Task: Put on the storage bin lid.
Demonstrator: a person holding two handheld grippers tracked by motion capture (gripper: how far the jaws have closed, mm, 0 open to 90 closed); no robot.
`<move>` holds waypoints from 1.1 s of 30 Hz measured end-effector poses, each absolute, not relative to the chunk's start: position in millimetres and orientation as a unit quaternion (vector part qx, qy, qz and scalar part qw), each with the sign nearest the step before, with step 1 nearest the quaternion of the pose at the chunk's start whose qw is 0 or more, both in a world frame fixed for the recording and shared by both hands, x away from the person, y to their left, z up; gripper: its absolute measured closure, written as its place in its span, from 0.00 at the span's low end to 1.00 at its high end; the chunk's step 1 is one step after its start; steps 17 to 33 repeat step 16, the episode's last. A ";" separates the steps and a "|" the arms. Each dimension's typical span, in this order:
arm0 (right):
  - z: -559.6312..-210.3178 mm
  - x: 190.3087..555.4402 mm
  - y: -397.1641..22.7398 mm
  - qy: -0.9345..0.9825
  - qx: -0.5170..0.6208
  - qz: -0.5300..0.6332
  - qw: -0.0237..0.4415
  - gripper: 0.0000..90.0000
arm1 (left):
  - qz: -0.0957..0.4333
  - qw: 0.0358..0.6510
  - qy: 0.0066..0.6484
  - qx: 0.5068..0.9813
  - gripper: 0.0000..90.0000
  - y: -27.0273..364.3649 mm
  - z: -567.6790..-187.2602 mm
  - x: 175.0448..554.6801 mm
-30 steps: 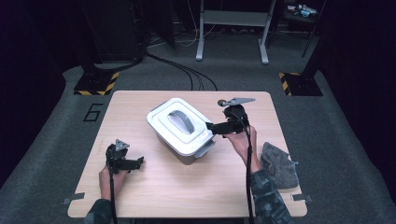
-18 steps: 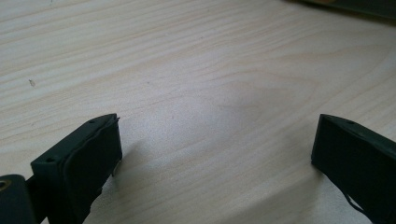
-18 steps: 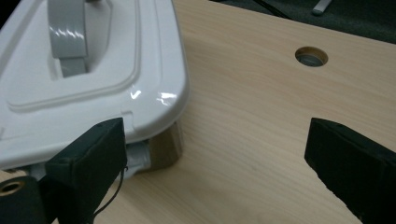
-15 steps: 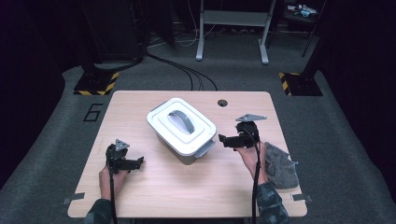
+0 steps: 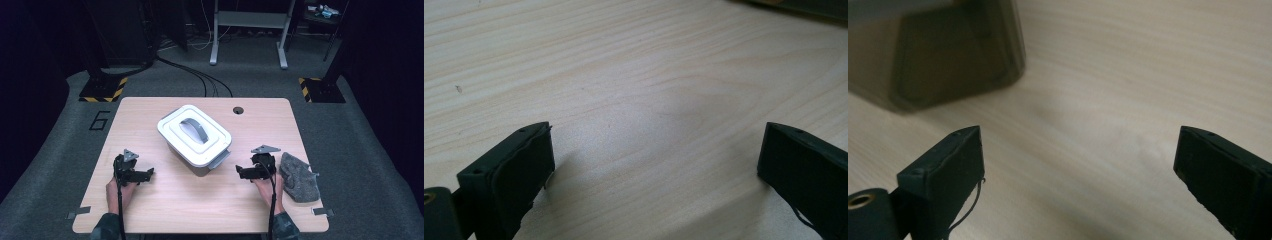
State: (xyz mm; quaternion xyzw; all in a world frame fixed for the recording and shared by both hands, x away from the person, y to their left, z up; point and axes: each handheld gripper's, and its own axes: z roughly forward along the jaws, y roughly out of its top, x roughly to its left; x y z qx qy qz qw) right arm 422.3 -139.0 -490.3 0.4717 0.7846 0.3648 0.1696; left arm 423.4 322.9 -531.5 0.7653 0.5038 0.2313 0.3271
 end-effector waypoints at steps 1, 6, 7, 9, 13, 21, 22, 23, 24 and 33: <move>-495.1 420.6 -138.2 0.785 0.472 0.364 0.165 0.06 | 0.231 0.327 0.503 0.766 0.01 323.0 -531.5 423.5; -511.8 412.6 -135.0 0.787 0.482 0.351 0.156 0.06 | 0.231 0.327 0.503 0.766 0.01 323.0 -531.5 423.5; -514.6 411.4 -135.3 0.789 0.480 0.350 0.158 0.06 | 0.231 0.327 0.504 0.765 0.01 322.9 -531.5 423.5; -520.0 410.4 -136.1 0.792 0.473 0.349 0.163 0.06 | 0.231 0.327 0.503 0.766 0.01 323.2 -531.5 423.6; -525.6 406.7 -134.7 0.788 0.479 0.346 0.172 0.05 | 0.231 0.327 0.504 0.766 0.01 323.3 -531.5 423.6; -528.3 404.7 -136.1 0.793 0.464 0.346 0.189 0.05 | 0.230 0.327 0.504 0.766 0.01 323.4 -531.6 423.8; -528.3 404.7 -136.1 0.793 0.464 0.346 0.189 0.05 | 0.230 0.327 0.504 0.766 0.01 323.4 -531.6 423.8; -528.3 404.7 -136.1 0.793 0.464 0.346 0.189 0.05 | 0.230 0.327 0.504 0.766 0.01 323.4 -531.6 423.8; -528.3 404.7 -136.1 0.793 0.464 0.346 0.189 0.05 | 0.230 0.327 0.504 0.766 0.01 323.4 -531.6 423.8; -528.3 404.7 -136.1 0.793 0.464 0.346 0.189 0.05 | 0.230 0.327 0.504 0.766 0.01 323.4 -531.6 423.8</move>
